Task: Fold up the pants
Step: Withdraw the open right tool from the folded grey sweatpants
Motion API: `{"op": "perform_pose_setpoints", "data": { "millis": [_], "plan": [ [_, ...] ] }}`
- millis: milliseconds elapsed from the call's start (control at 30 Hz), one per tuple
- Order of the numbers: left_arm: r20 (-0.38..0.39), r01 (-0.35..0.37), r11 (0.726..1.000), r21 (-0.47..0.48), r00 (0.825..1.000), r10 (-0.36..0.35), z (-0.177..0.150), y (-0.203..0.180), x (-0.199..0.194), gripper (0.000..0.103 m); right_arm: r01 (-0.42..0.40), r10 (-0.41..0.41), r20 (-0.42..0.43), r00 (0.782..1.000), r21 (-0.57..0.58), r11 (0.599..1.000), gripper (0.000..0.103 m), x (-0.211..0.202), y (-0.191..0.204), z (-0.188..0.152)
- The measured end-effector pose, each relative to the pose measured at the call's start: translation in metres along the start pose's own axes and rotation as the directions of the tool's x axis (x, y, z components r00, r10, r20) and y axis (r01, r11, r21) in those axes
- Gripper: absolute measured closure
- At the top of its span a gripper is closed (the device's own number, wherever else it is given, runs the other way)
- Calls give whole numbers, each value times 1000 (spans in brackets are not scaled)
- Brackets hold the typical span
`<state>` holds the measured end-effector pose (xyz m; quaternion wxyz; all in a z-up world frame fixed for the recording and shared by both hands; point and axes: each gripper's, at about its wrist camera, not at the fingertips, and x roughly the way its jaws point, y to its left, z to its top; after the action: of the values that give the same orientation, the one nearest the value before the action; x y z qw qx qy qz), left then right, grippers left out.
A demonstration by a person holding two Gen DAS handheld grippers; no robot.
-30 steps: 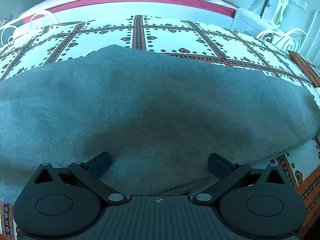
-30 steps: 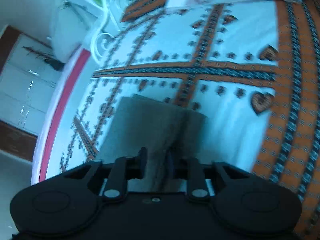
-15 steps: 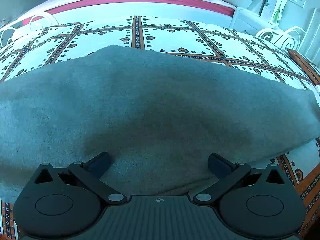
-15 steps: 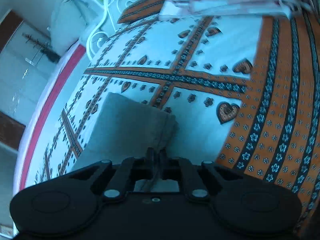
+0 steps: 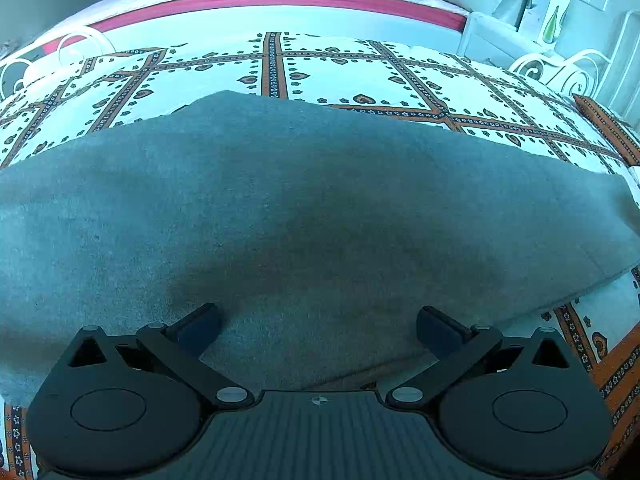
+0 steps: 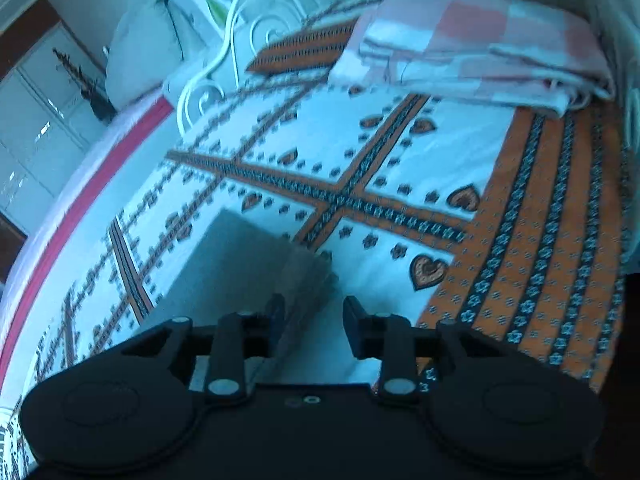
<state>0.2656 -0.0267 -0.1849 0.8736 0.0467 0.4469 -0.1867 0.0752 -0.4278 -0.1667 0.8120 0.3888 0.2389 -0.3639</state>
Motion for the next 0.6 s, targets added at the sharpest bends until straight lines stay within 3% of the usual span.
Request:
{"op": "perform_pose_setpoints", "data": {
  "millis": [100, 233, 500, 567, 600],
  "plan": [
    [0, -2, 1000, -3, 1000, 2, 0, 0, 0, 0, -82, 86, 42, 995, -96, 992, 81, -8, 21, -2],
    [4, -3, 1000, -6, 1000, 3, 0, 0, 0, 0, -265, 250, -104, 963, -183, 947, 83, 10, 62, -23],
    [8, -5, 1000, -5, 1000, 5, -1, -2, 0, 0, -411, 301, -338, 892, -328, 851, 85, 55, 159, -69],
    [8, -5, 1000, -4, 1000, 5, -1, -2, 0, 0, -406, 275, -354, 894, -379, 832, 86, 64, 177, -81],
    [8, -5, 1000, -3, 1000, 5, -1, -2, 0, 0, -384, 245, -350, 904, -417, 824, 92, 69, 184, -84]
  ]
}}
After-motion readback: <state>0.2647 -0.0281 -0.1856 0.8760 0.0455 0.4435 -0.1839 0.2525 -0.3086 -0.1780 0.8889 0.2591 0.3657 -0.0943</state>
